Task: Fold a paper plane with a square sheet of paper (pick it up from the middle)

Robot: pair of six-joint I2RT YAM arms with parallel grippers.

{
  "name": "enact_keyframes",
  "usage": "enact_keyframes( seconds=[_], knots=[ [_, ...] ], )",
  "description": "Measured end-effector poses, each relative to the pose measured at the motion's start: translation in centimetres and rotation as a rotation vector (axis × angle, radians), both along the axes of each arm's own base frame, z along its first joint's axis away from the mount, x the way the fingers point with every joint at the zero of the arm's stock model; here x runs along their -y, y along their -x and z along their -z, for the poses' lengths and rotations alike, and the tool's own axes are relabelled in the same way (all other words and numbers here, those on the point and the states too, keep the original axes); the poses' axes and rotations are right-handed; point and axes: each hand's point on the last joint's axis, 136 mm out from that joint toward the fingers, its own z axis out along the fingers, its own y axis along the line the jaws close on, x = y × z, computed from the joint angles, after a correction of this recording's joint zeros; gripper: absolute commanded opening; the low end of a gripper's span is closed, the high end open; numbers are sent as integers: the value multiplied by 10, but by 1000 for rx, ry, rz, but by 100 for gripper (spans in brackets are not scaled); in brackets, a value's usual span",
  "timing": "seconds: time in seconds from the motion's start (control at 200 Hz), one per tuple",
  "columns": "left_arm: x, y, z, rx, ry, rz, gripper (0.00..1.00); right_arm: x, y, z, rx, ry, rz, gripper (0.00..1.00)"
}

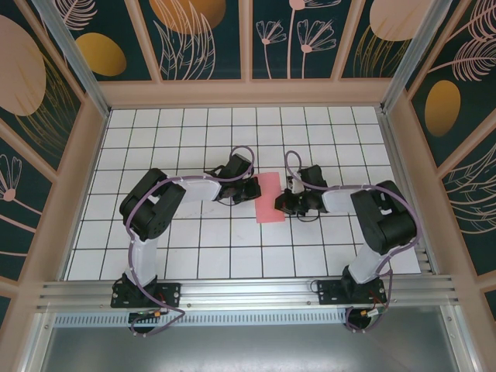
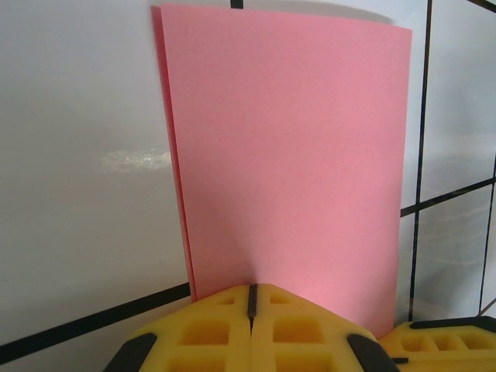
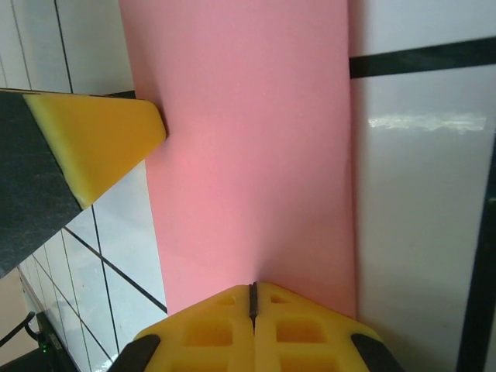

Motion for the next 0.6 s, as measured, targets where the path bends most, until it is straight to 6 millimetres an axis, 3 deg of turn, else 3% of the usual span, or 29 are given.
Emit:
enact_keyframes(
  seconds=[0.35, 0.435, 0.6],
  knots=[
    [0, 0, -1, 2, 2, 0, 6, 18, 36, 1, -4, -6, 45, 4],
    [0, 0, -1, 4, 3, 1, 11, 17, 36, 1, -7, -5, 51, 5],
    [1, -3, -8, 17, -9, 9, 29, 5, 39, 0, -25, 4, 64, 4]
  ],
)
